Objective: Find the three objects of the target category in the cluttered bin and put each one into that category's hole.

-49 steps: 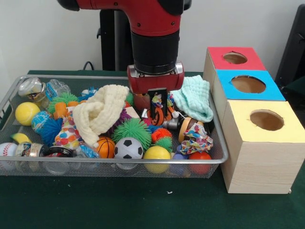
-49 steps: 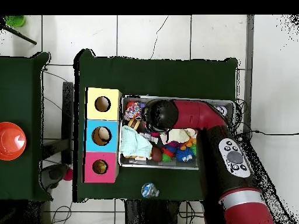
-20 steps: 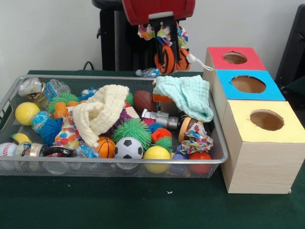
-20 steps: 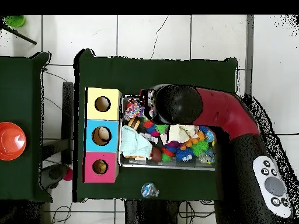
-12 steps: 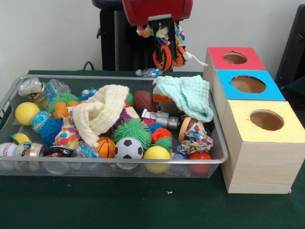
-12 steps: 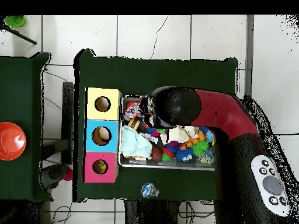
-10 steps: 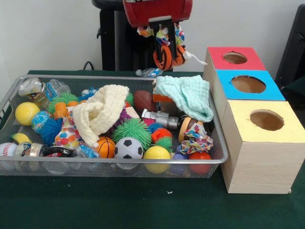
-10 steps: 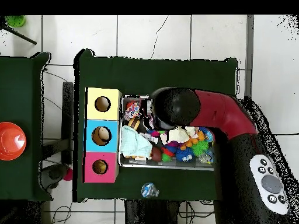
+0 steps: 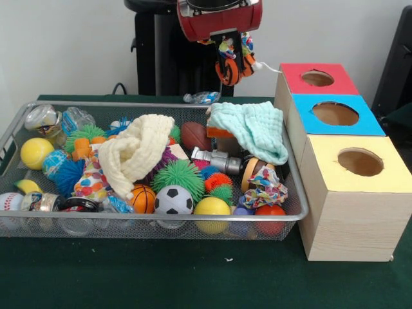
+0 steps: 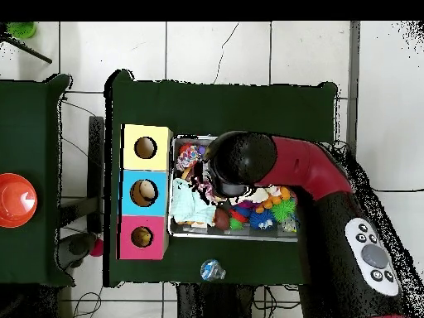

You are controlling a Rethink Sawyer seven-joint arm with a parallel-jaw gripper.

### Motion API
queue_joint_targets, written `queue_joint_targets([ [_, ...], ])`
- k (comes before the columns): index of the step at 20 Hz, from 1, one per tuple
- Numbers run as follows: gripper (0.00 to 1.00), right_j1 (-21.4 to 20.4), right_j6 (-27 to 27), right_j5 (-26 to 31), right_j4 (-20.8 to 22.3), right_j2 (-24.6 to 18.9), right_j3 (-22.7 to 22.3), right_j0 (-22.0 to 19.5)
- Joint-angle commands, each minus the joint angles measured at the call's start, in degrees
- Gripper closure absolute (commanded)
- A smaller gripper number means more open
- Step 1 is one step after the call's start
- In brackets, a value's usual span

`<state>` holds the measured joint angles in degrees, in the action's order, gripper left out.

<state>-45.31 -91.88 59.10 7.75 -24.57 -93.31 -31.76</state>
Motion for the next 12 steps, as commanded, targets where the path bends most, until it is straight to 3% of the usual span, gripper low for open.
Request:
queue_joint_targets([
  [1, 1.0, 2.11, -4.65, 1.43, -6.2, -1.62, -7.9, -1.15],
  [12, 1.0, 1.36, -5.72, -5.15, -14.49, -1.89, -13.19, -0.96],
])
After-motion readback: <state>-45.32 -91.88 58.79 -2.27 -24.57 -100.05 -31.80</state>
